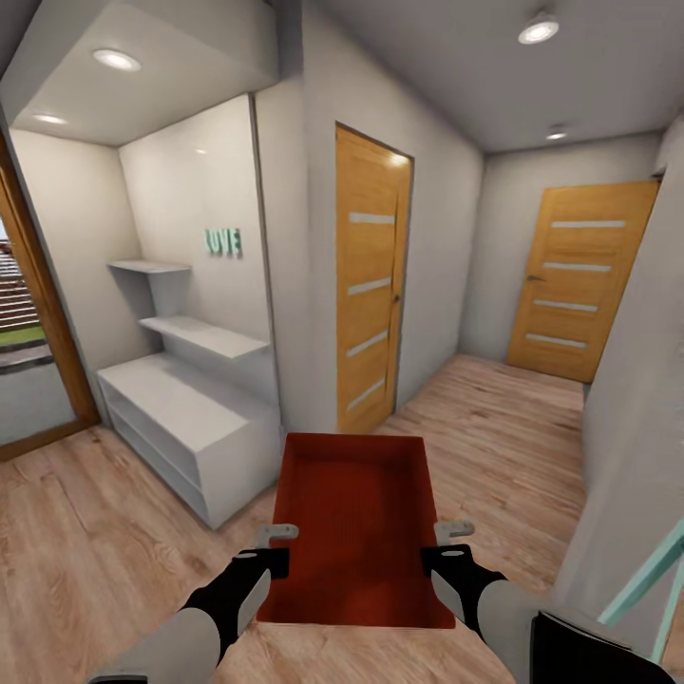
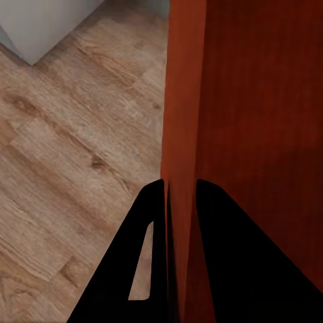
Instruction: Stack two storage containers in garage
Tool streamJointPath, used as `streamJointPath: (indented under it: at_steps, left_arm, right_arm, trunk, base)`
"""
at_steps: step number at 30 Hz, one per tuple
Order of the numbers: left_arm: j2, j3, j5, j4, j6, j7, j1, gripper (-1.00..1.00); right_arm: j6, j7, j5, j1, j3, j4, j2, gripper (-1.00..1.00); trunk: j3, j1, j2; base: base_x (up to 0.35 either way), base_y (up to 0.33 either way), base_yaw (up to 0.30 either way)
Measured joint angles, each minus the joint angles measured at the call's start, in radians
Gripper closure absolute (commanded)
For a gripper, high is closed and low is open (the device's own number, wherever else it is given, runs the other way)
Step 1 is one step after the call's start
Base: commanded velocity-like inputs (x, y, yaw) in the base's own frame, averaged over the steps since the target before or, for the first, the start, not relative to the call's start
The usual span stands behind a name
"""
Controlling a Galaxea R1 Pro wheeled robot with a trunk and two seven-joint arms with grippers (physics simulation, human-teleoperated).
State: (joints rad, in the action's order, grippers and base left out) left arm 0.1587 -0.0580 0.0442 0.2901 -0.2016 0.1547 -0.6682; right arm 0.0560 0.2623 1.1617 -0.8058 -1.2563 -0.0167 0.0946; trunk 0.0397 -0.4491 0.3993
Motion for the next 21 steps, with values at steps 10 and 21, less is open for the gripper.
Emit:
streamJointPath:
  at_steps: [10, 21]
  left_arm:
    - [0.000, 0.000, 0.000, 0.000, 0.000, 0.000, 0.000, 1.00]
    - [-0.001, 0.001, 0.000, 0.002, 0.000, 0.000, 0.000, 1.00]
  right_arm:
    - [0.000, 0.000, 0.000, 0.000, 0.000, 0.000, 0.000, 1.00]
    - [-0.003, 0.000, 0.000, 0.000, 0.001, 0.000, 0.001, 1.00]
  trunk:
    - [0.000, 0.000, 0.000]
    - [0.000, 0.000, 0.000]
  base:
    - [0.323, 0.000, -0.244]
    - [0.323, 0.000, -0.179]
